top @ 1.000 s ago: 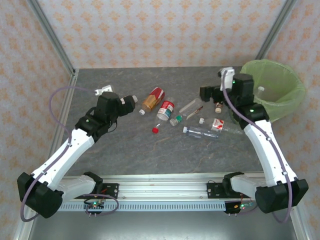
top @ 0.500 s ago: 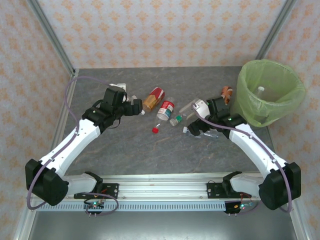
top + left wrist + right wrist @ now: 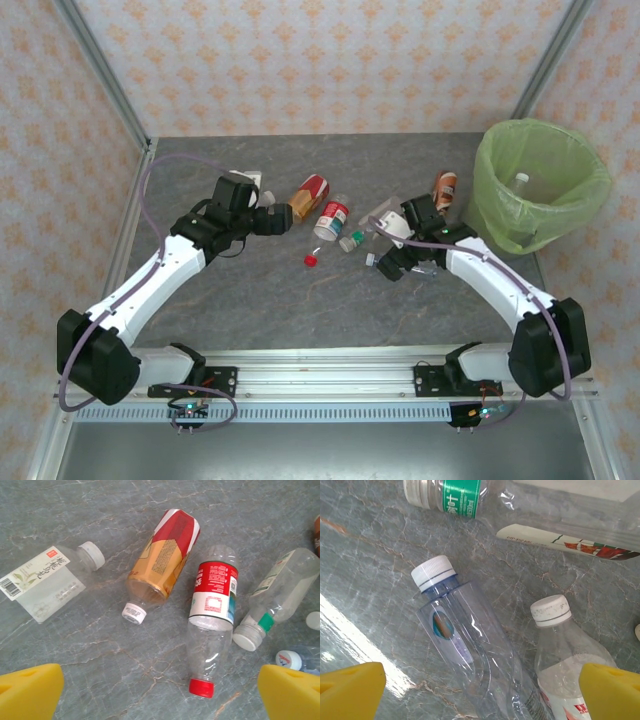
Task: Put the plastic bottles in the bin
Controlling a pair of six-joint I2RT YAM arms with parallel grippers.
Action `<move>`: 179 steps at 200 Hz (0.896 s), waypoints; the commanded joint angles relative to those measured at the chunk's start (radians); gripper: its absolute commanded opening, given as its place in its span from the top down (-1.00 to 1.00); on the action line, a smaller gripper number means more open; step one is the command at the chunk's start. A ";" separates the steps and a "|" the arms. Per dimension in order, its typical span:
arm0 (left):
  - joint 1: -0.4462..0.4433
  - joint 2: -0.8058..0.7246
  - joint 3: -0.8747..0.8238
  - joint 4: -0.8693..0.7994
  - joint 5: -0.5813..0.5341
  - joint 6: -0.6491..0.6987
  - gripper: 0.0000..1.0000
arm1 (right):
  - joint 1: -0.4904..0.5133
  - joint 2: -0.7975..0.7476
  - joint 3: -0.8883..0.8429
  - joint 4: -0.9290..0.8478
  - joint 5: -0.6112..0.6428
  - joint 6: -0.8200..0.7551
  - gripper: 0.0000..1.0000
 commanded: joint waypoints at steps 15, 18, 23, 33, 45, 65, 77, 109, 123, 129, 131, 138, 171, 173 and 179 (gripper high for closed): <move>0.004 0.018 0.007 0.047 0.084 0.032 -1.00 | 0.008 0.122 0.088 -0.101 0.034 -0.084 -0.85; 0.004 0.018 0.000 0.052 0.086 0.040 -1.00 | 0.008 0.131 0.090 -0.103 0.040 -0.091 -0.85; 0.004 0.017 -0.009 0.057 0.081 0.055 -1.00 | 0.010 0.141 0.087 -0.100 0.051 -0.102 -0.84; 0.004 0.008 -0.027 0.068 0.064 0.080 -1.00 | 0.013 0.158 0.082 -0.096 0.074 -0.124 -0.83; 0.004 -0.008 -0.049 0.088 0.046 0.105 -1.00 | 0.014 0.168 0.069 -0.089 0.075 -0.134 -0.83; 0.004 -0.016 -0.069 0.108 0.058 0.132 -1.00 | 0.022 0.179 0.028 -0.072 0.048 -0.163 -0.81; 0.004 -0.014 -0.079 0.121 0.093 0.144 -1.00 | 0.029 0.182 0.005 -0.038 0.070 -0.190 -0.81; 0.004 -0.014 -0.106 0.166 0.209 0.141 -1.00 | 0.045 0.232 0.002 0.015 0.093 -0.242 -0.73; 0.003 -0.016 -0.105 0.173 0.281 0.124 -1.00 | 0.058 0.257 0.004 0.030 0.111 -0.245 -0.72; 0.004 -0.016 -0.103 0.174 0.306 0.118 -1.00 | 0.062 0.265 0.002 0.038 0.115 -0.244 -0.72; 0.004 -0.018 -0.101 0.173 0.311 0.117 -1.00 | 0.063 0.268 0.002 0.038 0.116 -0.244 -0.72; 0.004 -0.019 -0.101 0.172 0.325 0.112 -1.00 | 0.064 0.275 0.001 0.041 0.112 -0.243 -0.73; 0.004 -0.027 -0.108 0.179 0.326 0.105 -1.00 | 0.064 0.300 -0.025 0.069 0.129 -0.252 -0.64; 0.003 -0.028 -0.107 0.180 0.325 0.104 -1.00 | 0.064 0.301 -0.026 0.070 0.130 -0.253 -0.63; 0.003 -0.027 -0.104 0.179 0.323 0.105 -1.00 | 0.065 0.307 -0.029 0.074 0.129 -0.255 -0.61</move>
